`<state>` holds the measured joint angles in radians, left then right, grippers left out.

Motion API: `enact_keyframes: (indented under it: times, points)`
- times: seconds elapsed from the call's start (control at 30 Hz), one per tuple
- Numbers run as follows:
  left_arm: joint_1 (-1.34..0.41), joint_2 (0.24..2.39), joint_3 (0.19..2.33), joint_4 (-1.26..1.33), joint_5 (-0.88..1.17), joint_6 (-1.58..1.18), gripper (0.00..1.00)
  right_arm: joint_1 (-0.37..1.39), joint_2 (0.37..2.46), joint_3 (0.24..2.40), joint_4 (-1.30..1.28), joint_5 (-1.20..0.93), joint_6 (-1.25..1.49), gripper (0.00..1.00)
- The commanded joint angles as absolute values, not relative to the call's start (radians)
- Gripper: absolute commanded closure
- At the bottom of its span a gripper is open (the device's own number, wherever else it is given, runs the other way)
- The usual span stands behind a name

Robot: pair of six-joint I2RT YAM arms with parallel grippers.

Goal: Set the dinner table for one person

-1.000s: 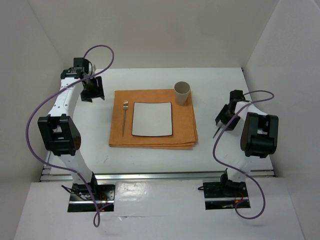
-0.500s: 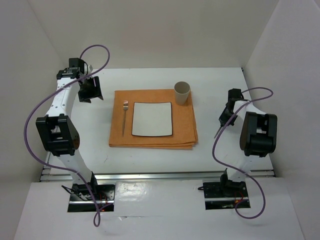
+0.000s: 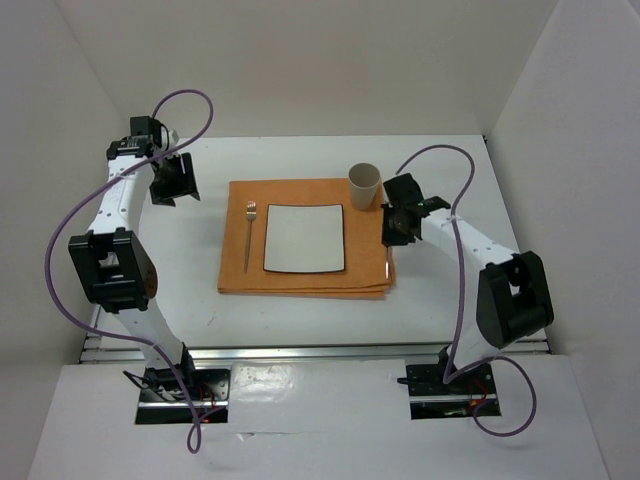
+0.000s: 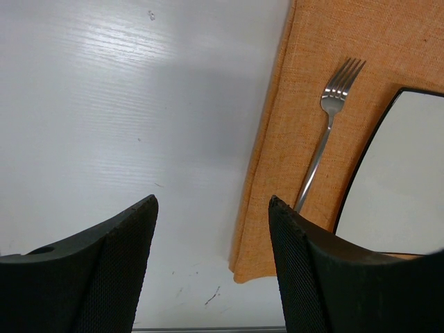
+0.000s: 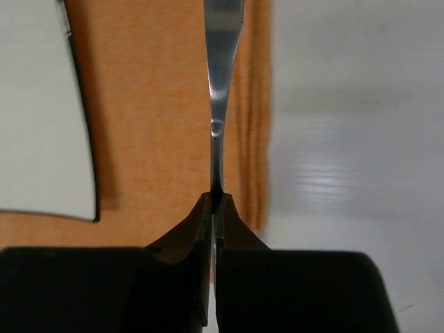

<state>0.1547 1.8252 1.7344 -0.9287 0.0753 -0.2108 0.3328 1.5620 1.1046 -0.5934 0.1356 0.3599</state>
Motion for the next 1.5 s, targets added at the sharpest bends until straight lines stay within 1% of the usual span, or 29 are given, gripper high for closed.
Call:
enact_keyframes:
  times: [0.0, 0.17, 0.4, 0.9, 1.33, 1.47]
  points:
    - [0.163, 1.786, 1.736, -0.934, 0.083, -0.192, 0.28, 0.359, 1.511, 1.094, -0.604, 0.026, 0.345, 1.0]
    - [0.163, 1.786, 1.736, -0.934, 0.092, -0.192, 0.28, 0.391, 1.6, 1.141, -0.604, -0.017, 0.357, 1.0]
    - [0.163, 1.786, 1.726, -0.925, 0.092, -0.183, 0.28, 0.443, 1.732, 1.227, -0.635, -0.017, 0.357, 1.0]
    - [0.163, 1.786, 1.726, -0.925, 0.101, -0.183, 0.28, 0.443, 1.891, 1.336, -0.623, 0.023, 0.385, 1.0]
    - [0.172, 1.786, 1.726, -0.925, 0.101, -0.173, 0.28, 0.433, 1.947, 1.396, -0.623, 0.051, 0.405, 1.0]
    - [0.172, 1.786, 1.726, -0.925, 0.101, -0.173, 0.28, 0.433, 1.913, 1.329, -0.603, 0.041, 0.414, 1.0]
